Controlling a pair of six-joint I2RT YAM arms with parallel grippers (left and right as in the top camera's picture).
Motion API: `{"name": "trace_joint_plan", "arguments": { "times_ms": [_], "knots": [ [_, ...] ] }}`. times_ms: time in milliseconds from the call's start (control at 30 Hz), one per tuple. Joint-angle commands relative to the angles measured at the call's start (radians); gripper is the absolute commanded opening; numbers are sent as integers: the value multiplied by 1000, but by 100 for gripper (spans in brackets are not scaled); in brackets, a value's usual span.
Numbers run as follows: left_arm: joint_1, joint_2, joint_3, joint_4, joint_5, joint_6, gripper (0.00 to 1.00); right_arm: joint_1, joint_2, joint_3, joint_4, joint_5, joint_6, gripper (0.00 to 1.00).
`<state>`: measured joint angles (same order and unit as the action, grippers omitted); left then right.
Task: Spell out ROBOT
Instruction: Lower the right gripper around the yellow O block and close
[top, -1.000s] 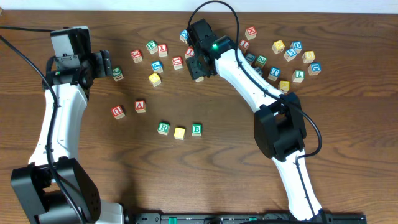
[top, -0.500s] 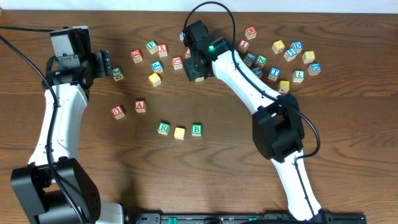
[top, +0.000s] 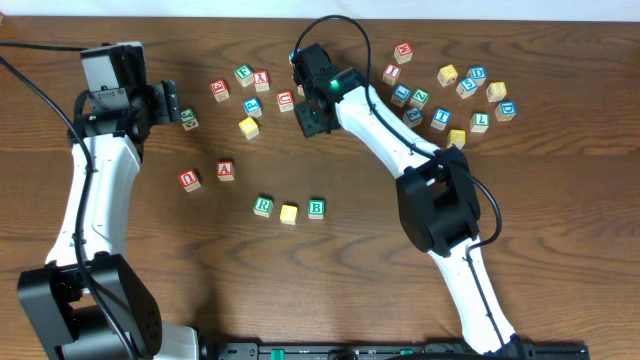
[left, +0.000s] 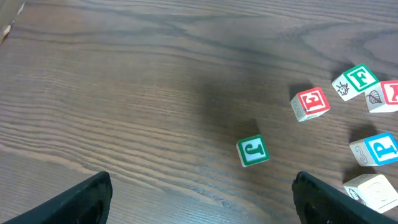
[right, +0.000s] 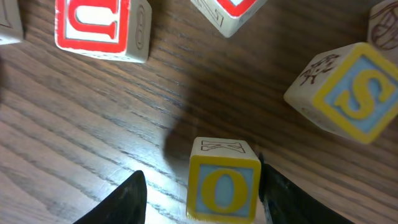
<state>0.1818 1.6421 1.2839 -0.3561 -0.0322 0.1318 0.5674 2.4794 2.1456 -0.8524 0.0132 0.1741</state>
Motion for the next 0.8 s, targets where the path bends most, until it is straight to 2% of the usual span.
{"name": "trace_joint_plan", "arguments": {
  "times_ms": [0, 100, 267, 500, 767],
  "knots": [
    [5, 11, -5, 0, -2, 6, 91, 10, 3, 0, 5, -8, 4, 53],
    [5, 11, -5, -1, -2, 6, 91, 10, 3, 0, 5, -8, 4, 53],
    [5, 11, -5, -1, -2, 6, 91, 10, 5, 0, 5, -5, 4, 45],
    [5, 11, -5, -1, -2, 6, 91, 9, 6, 0, 8, -4, 4, 43],
    [5, 11, -5, -1, -2, 6, 91, 8, 6, 0, 8, -4, 4, 34]
  ]
}}
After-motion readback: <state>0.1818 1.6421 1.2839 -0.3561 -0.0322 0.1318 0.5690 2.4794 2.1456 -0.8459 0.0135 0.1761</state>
